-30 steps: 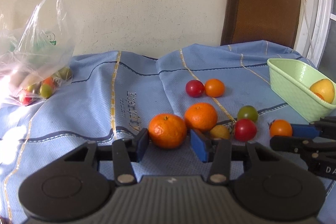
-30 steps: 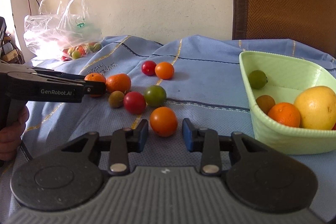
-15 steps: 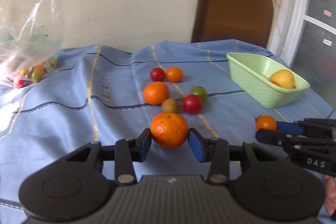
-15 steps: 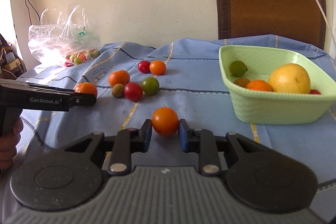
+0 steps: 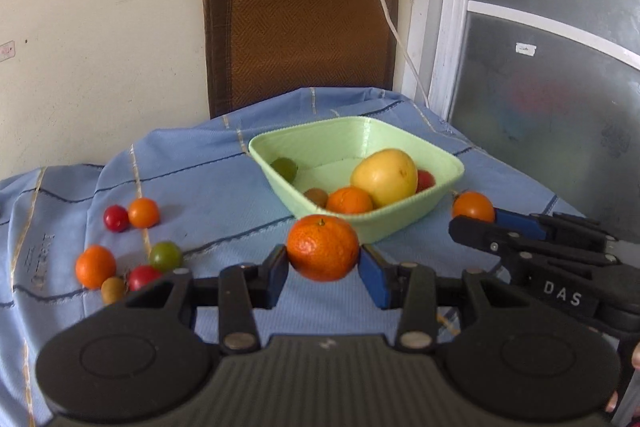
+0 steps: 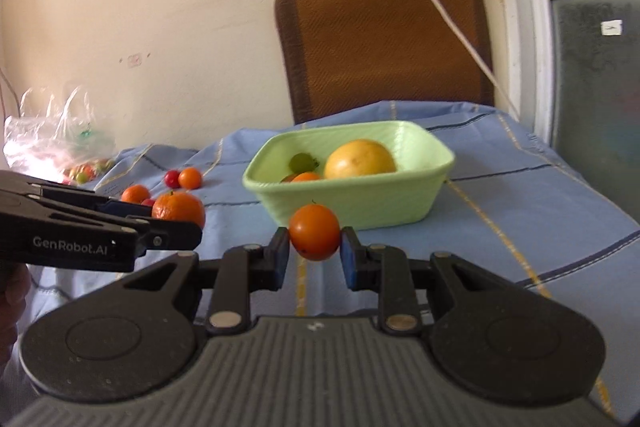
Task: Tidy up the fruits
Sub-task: 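Carry both fruits into the green bowl and open both grippers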
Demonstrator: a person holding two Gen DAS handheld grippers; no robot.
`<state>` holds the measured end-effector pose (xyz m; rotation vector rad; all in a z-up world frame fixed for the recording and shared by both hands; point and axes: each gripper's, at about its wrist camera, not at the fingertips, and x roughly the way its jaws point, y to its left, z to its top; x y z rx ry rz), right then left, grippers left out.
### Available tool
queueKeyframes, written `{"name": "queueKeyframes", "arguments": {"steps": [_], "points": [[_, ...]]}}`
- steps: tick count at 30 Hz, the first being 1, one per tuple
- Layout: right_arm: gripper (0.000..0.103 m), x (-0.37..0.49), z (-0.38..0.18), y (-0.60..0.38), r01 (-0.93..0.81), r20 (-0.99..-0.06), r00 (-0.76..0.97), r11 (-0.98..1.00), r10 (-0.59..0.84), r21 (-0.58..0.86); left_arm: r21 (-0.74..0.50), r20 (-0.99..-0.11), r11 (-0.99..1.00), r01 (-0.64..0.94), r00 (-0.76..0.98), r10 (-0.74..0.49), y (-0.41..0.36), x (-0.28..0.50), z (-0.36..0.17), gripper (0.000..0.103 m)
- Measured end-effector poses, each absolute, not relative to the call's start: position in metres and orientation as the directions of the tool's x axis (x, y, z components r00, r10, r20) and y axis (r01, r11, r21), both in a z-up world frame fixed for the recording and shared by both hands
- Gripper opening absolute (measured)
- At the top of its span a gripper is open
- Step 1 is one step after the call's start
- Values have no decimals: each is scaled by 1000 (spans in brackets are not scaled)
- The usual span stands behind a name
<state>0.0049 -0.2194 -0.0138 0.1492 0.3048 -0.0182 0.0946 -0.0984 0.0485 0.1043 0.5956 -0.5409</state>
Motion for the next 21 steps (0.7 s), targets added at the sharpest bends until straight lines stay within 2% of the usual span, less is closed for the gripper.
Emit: {"name": "queueKeyframes", "arguments": {"steps": [7, 14, 21], "points": [[30, 33, -2, -253, 87, -255, 966, 980, -39, 181, -71, -553, 873, 483, 709, -438, -135, 135, 61, 39], [30, 62, -4, -269, 103, -276, 959, 984, -61, 143, -91, -587, 891, 445, 699, -409, -150, 175, 52, 39], [32, 75, -9, -272, 100, -273, 960, 986, -61, 133, -69, -603, 898, 434, 699, -384, -157, 182, 40, 41]]}}
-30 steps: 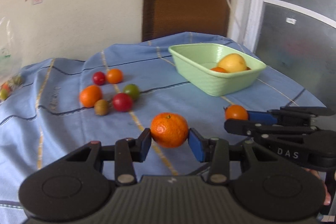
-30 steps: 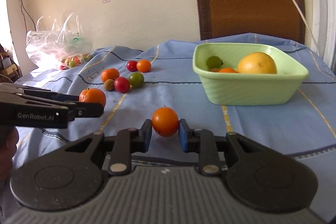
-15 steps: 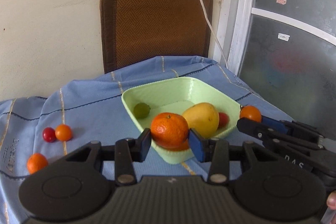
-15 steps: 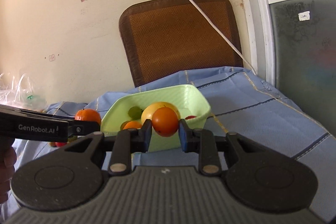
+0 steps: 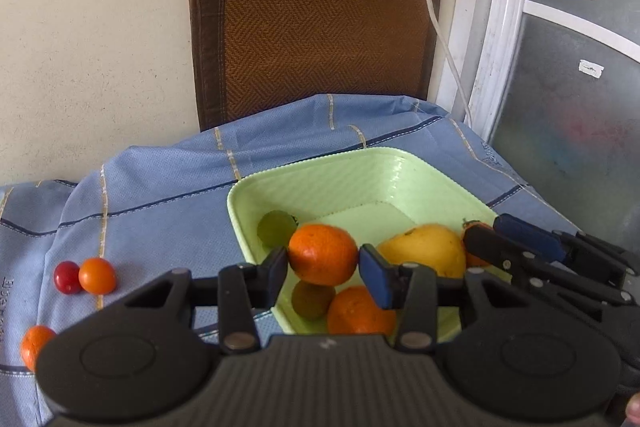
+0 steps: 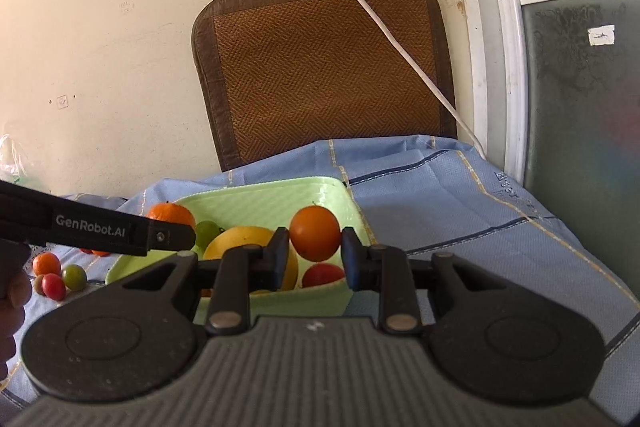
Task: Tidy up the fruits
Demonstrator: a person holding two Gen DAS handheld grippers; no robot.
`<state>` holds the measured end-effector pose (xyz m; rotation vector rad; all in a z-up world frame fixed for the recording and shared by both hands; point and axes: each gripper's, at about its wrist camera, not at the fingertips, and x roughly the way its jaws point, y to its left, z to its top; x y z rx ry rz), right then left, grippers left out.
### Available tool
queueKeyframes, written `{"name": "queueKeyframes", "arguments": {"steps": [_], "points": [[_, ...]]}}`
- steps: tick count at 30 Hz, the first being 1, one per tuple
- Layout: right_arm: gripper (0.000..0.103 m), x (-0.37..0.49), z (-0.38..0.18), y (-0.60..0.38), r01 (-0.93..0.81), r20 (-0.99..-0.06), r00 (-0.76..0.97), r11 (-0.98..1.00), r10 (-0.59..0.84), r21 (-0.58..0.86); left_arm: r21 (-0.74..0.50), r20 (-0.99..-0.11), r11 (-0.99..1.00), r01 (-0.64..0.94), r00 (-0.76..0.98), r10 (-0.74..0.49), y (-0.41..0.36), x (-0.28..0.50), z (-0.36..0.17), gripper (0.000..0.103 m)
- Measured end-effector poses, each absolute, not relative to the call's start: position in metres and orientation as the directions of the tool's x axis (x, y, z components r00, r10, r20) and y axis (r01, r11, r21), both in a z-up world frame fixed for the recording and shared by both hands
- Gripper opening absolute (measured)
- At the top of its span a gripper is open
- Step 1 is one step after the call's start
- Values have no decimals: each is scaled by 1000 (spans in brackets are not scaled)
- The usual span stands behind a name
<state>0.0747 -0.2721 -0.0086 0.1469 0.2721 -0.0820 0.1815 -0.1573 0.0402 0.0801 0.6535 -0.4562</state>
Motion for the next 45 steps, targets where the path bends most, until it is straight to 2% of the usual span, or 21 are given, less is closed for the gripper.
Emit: {"name": "queueKeyframes", "arguments": {"steps": [3, 12, 19, 26, 36, 41, 43, 45], "points": [[35, 73, -8, -272, 92, -260, 964, 986, -53, 138, -50, -592, 901, 431, 714, -374, -157, 178, 42, 44], [35, 55, -7, -277, 120, -213, 974, 970, -74, 213, 11, -552, 938, 347, 784, -284, -139, 128, 52, 52], [35, 22, -14, -263, 132, -194, 978, 953, -80, 274, 45, -576, 962, 271, 793, -197, -122, 86, 37, 52], [35, 3, -19, -251, 136, -224, 972, 943, -68, 305, 26, -615, 978, 206, 775, -146, -104, 68, 18, 52], [35, 1, -25, -253, 148, -255, 965, 929, -61, 339, 85, -615, 987, 133, 786, -53, -96, 62, 3, 52], [35, 1, -26, -253, 148, -261, 964, 928, -57, 343, 113, -599, 986, 122, 800, -30, -95, 59, 0, 59], [37, 1, -26, -253, 149, -262, 963, 926, -57, 346, 121, -593, 985, 120, 805, -25, -95, 59, 0, 60], [44, 1, -26, -252, 153, -260, 964, 926, -62, 346, 125, -589, 985, 118, 808, -22, -95, 59, -1, 62]]}}
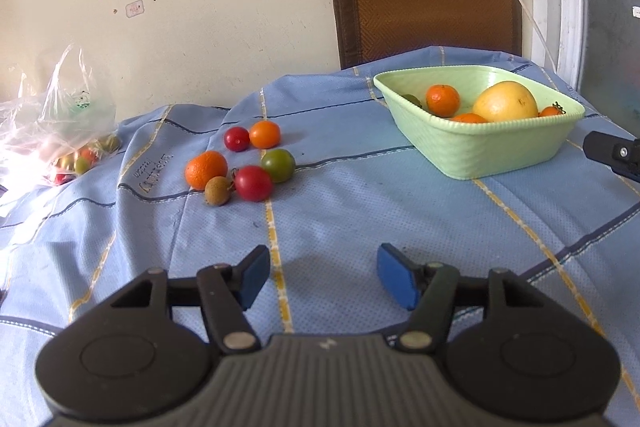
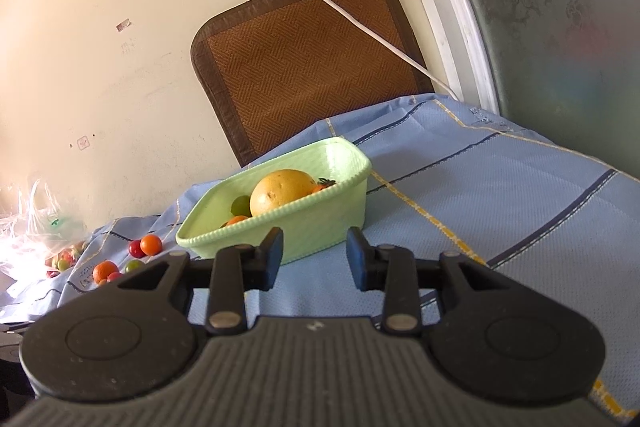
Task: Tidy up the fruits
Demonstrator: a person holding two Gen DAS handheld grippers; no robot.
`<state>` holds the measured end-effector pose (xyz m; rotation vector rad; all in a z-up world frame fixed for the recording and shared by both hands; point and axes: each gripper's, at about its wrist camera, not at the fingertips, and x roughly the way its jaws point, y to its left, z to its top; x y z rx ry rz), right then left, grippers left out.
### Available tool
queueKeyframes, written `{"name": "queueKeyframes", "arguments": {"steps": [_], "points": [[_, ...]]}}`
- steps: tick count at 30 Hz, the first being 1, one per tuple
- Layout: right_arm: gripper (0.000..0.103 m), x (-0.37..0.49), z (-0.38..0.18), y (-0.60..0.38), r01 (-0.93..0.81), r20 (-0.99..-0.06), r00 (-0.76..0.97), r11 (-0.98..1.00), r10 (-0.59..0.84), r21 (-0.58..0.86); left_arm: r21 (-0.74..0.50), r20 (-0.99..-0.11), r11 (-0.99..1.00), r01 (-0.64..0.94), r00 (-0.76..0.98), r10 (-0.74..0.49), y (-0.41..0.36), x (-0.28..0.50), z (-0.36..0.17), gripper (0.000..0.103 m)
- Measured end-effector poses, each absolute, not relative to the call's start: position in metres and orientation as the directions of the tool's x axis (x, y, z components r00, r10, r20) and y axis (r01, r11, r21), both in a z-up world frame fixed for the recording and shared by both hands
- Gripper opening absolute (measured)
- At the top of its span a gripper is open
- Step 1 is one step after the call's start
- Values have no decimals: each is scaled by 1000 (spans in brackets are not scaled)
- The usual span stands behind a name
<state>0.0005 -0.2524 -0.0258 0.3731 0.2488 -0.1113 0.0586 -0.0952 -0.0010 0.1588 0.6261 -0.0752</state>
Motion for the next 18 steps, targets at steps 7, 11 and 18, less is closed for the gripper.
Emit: {"name": "queueKeyframes", "arguments": {"steps": [7, 11, 18], "points": [[44, 2, -26, -253, 148, -264, 963, 926, -55, 348, 123, -587, 986, 114, 809, -20, -94, 59, -1, 66], [44, 2, -27, -253, 148, -268, 962, 926, -53, 349, 126, -587, 985, 116, 810, -20, -93, 59, -2, 66], [44, 2, -27, -254, 147, -267, 962, 926, -53, 349, 122, -602, 986, 118, 798, -21, -93, 61, 0, 66]]}}
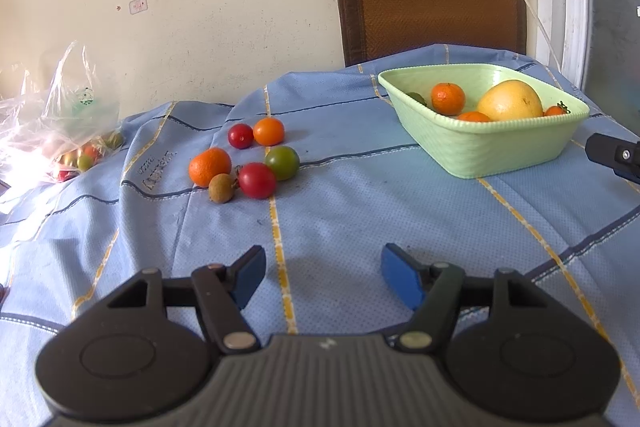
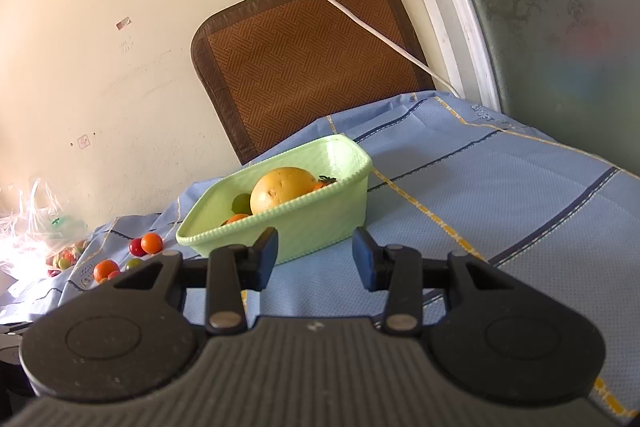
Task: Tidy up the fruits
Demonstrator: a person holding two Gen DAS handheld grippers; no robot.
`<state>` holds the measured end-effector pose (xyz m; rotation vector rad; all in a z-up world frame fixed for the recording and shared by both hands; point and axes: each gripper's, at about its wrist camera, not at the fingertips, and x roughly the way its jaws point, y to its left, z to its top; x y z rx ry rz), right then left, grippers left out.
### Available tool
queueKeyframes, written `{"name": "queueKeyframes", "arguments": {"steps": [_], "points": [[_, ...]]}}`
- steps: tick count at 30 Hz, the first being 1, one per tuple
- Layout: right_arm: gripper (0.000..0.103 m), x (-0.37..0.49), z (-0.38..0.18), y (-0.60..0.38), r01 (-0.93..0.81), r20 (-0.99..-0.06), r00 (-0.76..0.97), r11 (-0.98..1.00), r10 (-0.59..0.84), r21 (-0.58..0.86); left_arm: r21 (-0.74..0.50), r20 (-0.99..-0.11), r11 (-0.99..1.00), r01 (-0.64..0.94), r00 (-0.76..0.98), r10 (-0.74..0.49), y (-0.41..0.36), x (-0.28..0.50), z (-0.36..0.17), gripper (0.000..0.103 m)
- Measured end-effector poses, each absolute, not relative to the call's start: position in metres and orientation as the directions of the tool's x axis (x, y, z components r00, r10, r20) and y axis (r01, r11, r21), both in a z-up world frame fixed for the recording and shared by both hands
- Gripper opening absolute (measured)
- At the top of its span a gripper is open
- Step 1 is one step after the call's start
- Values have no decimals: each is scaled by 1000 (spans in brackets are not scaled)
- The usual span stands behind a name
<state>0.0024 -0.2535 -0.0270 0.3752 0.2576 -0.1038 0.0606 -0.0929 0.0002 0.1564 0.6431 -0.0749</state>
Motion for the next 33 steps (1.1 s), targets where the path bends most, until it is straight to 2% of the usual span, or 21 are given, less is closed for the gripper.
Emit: {"name": "queueKeyframes", "arguments": {"steps": [6, 12, 27, 33], "points": [[44, 3, -27, -254, 148, -269, 962, 926, -52, 348, 58, -647, 991, 122, 761, -56, -85, 61, 7, 66], [44, 3, -28, -252, 151, -274, 960, 927, -55, 344, 20, -649, 991, 129, 756, -85, -80, 56, 14, 66], [44, 7, -29, -250, 169, -307, 949, 933, -67, 318, -30, -630, 995, 91, 771, -90, -58, 55, 21, 66], [44, 8, -29, -240, 140, -347, 937, 953, -40, 268, -58, -602, 998, 15, 797, -47, -3, 62, 24, 63]]}}
